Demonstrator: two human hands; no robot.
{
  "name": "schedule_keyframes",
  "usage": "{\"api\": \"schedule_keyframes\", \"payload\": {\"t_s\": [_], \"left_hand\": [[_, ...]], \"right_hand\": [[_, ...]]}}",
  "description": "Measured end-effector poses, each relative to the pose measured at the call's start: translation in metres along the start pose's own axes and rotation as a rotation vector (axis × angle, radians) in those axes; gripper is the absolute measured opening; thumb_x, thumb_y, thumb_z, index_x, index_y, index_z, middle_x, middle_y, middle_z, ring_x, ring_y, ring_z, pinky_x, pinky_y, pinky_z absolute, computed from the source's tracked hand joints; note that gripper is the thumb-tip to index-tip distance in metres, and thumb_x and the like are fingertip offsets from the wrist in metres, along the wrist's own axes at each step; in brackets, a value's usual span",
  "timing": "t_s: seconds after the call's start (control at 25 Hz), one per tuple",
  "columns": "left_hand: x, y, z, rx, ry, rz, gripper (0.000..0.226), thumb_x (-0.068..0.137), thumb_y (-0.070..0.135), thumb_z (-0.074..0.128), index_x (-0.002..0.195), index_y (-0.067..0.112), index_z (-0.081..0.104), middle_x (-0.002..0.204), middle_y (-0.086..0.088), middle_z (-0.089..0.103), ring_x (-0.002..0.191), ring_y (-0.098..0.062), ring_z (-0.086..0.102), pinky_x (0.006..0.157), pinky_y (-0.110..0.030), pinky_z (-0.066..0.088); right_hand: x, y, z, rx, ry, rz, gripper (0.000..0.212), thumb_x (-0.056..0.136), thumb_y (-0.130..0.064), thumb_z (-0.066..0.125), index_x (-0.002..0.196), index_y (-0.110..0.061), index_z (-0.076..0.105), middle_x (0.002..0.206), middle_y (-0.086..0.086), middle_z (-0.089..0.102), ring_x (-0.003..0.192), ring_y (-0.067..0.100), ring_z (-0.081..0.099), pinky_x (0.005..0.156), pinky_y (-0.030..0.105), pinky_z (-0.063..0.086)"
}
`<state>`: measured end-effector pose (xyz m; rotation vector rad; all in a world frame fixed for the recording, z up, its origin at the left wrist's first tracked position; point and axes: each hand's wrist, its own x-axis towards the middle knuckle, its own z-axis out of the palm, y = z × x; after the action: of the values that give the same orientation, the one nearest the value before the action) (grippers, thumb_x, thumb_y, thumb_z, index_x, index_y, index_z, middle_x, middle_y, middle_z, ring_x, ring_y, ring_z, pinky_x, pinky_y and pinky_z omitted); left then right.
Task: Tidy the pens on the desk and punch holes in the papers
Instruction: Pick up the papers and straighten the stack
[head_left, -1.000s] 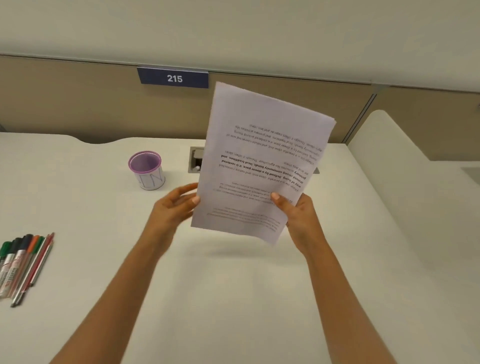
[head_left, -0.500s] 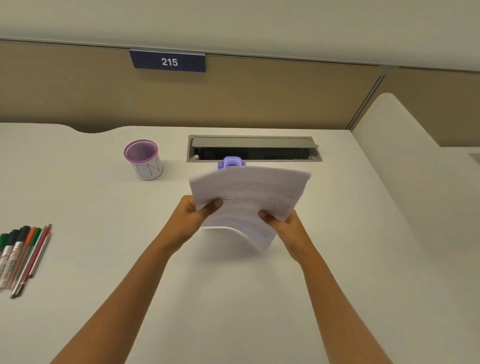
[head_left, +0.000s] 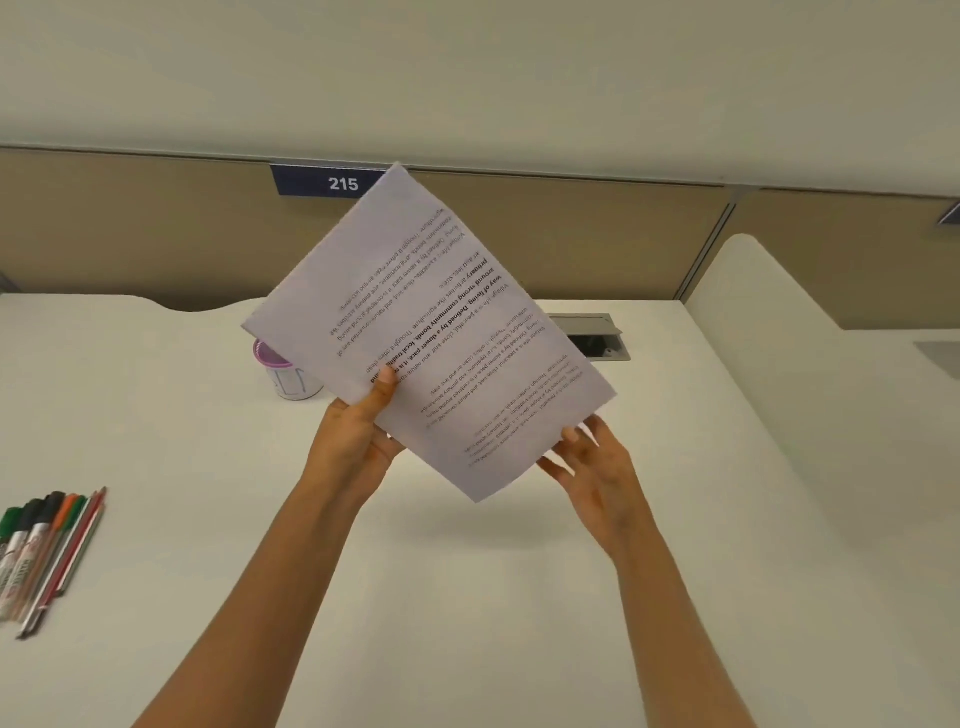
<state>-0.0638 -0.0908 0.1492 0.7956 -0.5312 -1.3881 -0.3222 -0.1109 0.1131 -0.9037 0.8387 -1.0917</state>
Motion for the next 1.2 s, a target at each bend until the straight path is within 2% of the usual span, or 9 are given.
{"api": "schedule_keyframes", "payload": {"t_s": [0.16,0.28,0.4,0.52,0.64,0.76,0.96,1.08,1.2], "left_hand": [[-0.008,-0.026,0.001,-0.114,0.055,-0.081,0.028,0.09,0.019,0.062,0.118,0.024,0.065,0.125,-0.002,0.067,0.114,-0.021,0.065,0.087,-0.054,0.054],[-0.011,-0.027,-0.012,-0.075,0.115,-0.017,0.033,0.089,0.007,0.059,0.117,0.025,0.064,0.12,-0.002,0.07,0.11,-0.021,0.067,0.085,-0.049,0.057],[-0.007,0.001,-0.04,0.124,0.126,0.075,0.032,0.086,0.004,0.061,0.112,0.021,0.067,0.11,0.001,0.073,0.102,-0.02,0.068,0.08,-0.036,0.06],[-0.002,0.027,-0.065,0.466,0.047,0.086,0.03,0.077,0.019,0.07,0.107,0.023,0.072,0.104,0.001,0.076,0.095,-0.019,0.071,0.076,-0.027,0.06],[-0.004,0.013,-0.075,0.664,-0.046,0.028,0.027,0.074,0.022,0.072,0.1,0.025,0.076,0.101,0.0,0.077,0.093,-0.016,0.072,0.084,-0.031,0.057],[-0.008,-0.017,-0.093,0.696,0.002,-0.037,0.02,0.077,0.017,0.072,0.095,0.025,0.077,0.098,0.001,0.077,0.093,-0.015,0.071,0.087,-0.032,0.052],[-0.02,-0.043,-0.105,0.786,-0.038,-0.178,0.022,0.088,0.017,0.065,0.097,0.033,0.077,0.101,0.009,0.076,0.095,-0.002,0.068,0.088,-0.027,0.047],[-0.016,-0.04,-0.092,0.729,0.014,-0.152,0.017,0.082,0.027,0.067,0.097,0.027,0.077,0.103,0.002,0.076,0.098,-0.014,0.07,0.089,-0.033,0.051],[-0.01,-0.021,-0.079,0.625,0.025,-0.127,0.022,0.081,0.028,0.066,0.099,0.023,0.076,0.105,-0.002,0.076,0.095,-0.02,0.072,0.078,-0.031,0.057]], "right_hand": [[-0.004,0.023,0.029,0.138,-0.023,-0.022,0.04,0.087,-0.014,0.066,0.125,-0.026,0.062,0.129,0.005,0.065,0.117,0.023,0.063,0.09,0.037,0.054],[-0.004,0.016,0.023,0.034,0.073,-0.085,0.028,0.084,-0.016,0.067,0.11,-0.024,0.071,0.115,0.005,0.072,0.106,0.022,0.068,0.085,0.031,0.057],[-0.003,0.001,-0.002,-0.147,0.125,-0.088,0.024,0.081,-0.021,0.069,0.104,-0.026,0.072,0.107,0.004,0.075,0.099,0.023,0.071,0.086,0.036,0.058],[0.002,-0.007,-0.024,-0.271,0.134,-0.062,0.023,0.08,-0.027,0.07,0.102,-0.029,0.072,0.105,0.002,0.075,0.097,0.024,0.07,0.091,0.043,0.056],[0.006,0.005,-0.035,-0.351,0.106,-0.016,0.023,0.08,-0.031,0.071,0.103,-0.028,0.072,0.104,0.001,0.075,0.096,0.025,0.069,0.092,0.044,0.055],[0.007,0.032,-0.05,-0.384,0.089,0.059,0.03,0.08,-0.029,0.074,0.108,-0.021,0.071,0.108,0.004,0.074,0.102,0.028,0.068,0.094,0.044,0.053],[0.001,0.059,-0.064,-0.339,0.071,0.206,0.028,0.087,-0.018,0.066,0.115,-0.023,0.067,0.116,0.002,0.072,0.115,0.03,0.063,0.098,0.046,0.05],[0.004,0.053,-0.059,-0.358,0.068,0.177,0.032,0.084,-0.024,0.068,0.116,-0.023,0.068,0.118,0.0,0.072,0.113,0.023,0.065,0.102,0.047,0.048],[0.013,0.015,-0.06,-0.348,0.023,0.102,0.04,0.081,-0.026,0.071,0.121,-0.023,0.066,0.121,0.001,0.071,0.111,0.02,0.067,0.1,0.043,0.05]]}}
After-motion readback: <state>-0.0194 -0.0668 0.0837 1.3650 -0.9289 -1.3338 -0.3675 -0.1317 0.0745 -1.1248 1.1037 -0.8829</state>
